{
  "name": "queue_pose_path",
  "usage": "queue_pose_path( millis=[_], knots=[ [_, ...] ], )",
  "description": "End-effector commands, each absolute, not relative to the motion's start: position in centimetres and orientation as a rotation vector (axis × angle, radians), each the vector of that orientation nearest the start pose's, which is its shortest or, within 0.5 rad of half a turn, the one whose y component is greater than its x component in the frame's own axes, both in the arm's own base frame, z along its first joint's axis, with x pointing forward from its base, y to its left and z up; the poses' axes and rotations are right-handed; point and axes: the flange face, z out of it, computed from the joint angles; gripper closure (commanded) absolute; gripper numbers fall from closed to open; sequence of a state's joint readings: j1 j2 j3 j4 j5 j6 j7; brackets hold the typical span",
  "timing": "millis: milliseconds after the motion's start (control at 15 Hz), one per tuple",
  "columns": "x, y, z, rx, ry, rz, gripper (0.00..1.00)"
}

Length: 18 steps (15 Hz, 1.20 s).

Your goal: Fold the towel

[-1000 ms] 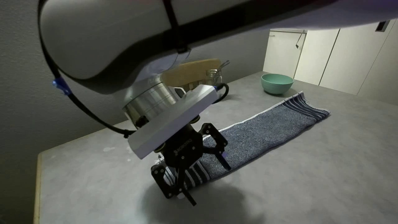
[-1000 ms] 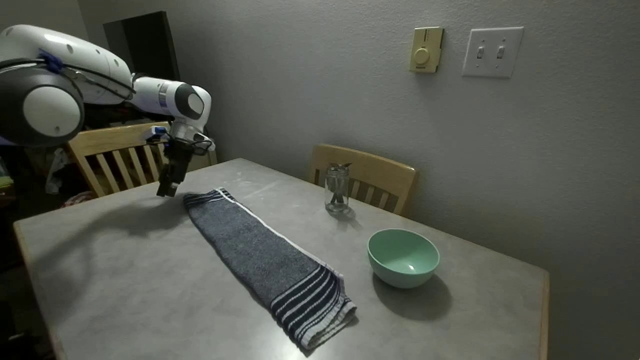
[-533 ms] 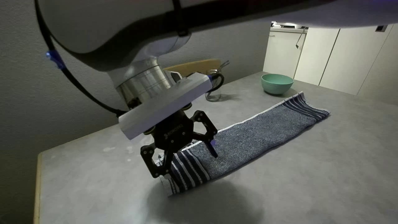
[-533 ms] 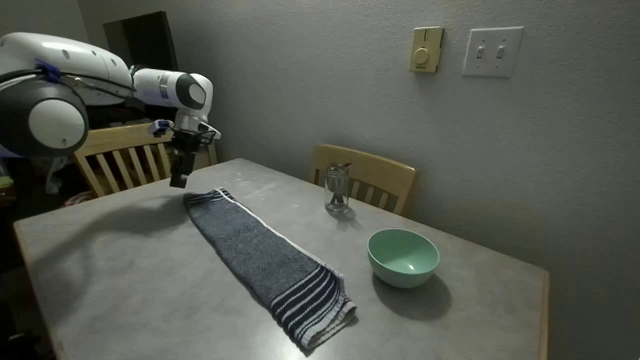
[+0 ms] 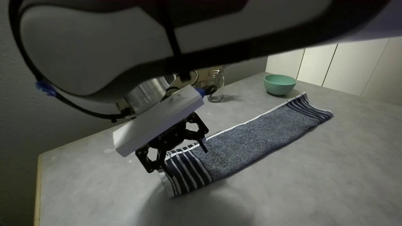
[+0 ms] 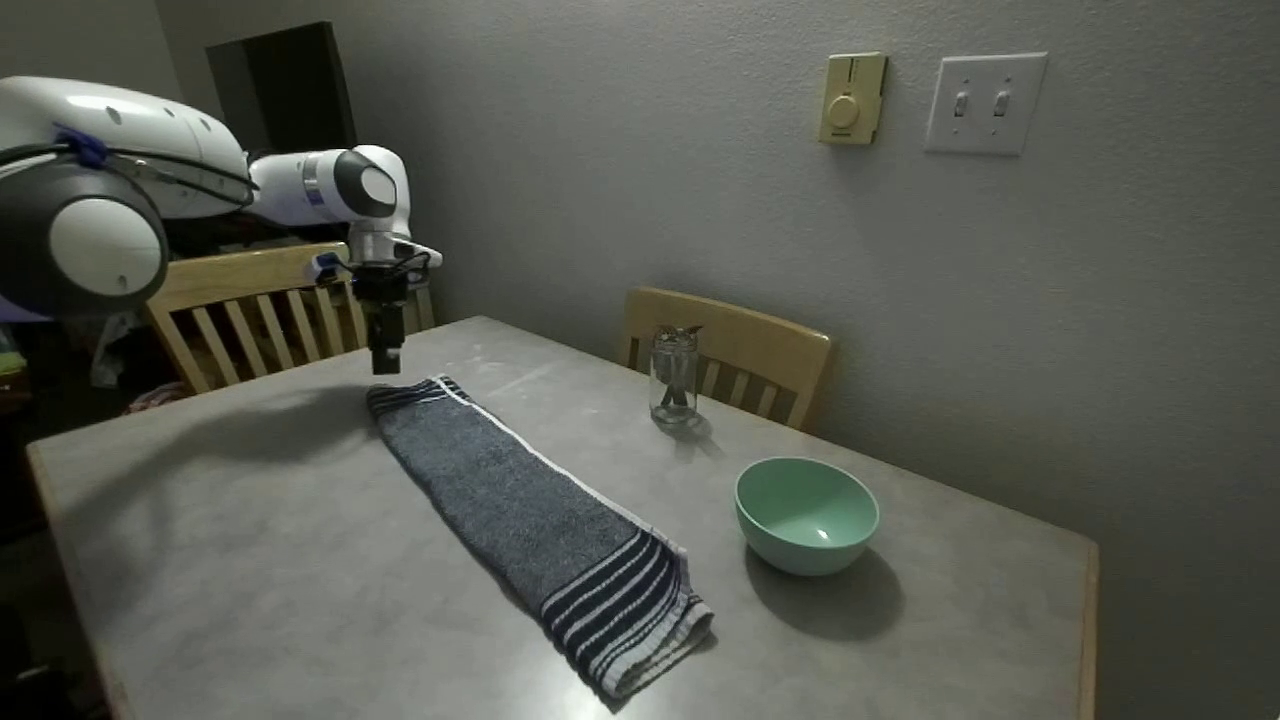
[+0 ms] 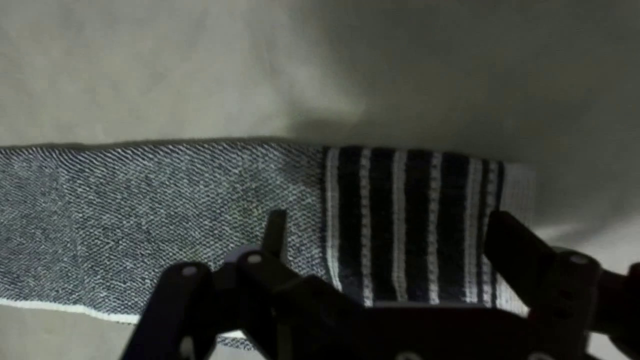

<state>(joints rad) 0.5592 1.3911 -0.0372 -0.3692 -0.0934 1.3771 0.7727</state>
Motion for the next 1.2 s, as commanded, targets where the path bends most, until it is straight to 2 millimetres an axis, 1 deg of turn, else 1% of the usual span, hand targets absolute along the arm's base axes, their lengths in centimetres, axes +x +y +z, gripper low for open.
queue_pose_path(
  millis=[0, 200, 333, 400, 467, 600, 733, 867, 1000, 1133],
  knots=[
    [66.7, 39.9, 17.3, -3.448, 0.515, 0.056, 0.0],
    [67.7, 40.6, 16.4, -3.396, 0.65, -0.217, 0.0],
    [68.2, 40.5, 15.7, -3.372, 0.71, -0.319, 0.0],
    [68.4, 40.3, 15.5, -3.361, 0.731, -0.337, 0.0],
    [68.5, 40.1, 15.3, -3.363, 0.733, -0.347, 0.0],
    [68.8, 40.0, 15.0, -3.37, 0.66, -0.332, 0.0],
    [69.0, 39.8, 14.9, -3.362, 0.625, -0.321, 0.0],
    [69.2, 39.7, 15.3, -3.348, 0.589, -0.311, 0.0],
    [69.5, 39.8, 15.5, -3.337, 0.515, -0.304, 0.0],
    [69.6, 39.6, 15.5, -3.312, 0.449, -0.246, 0.0]
  ],
)
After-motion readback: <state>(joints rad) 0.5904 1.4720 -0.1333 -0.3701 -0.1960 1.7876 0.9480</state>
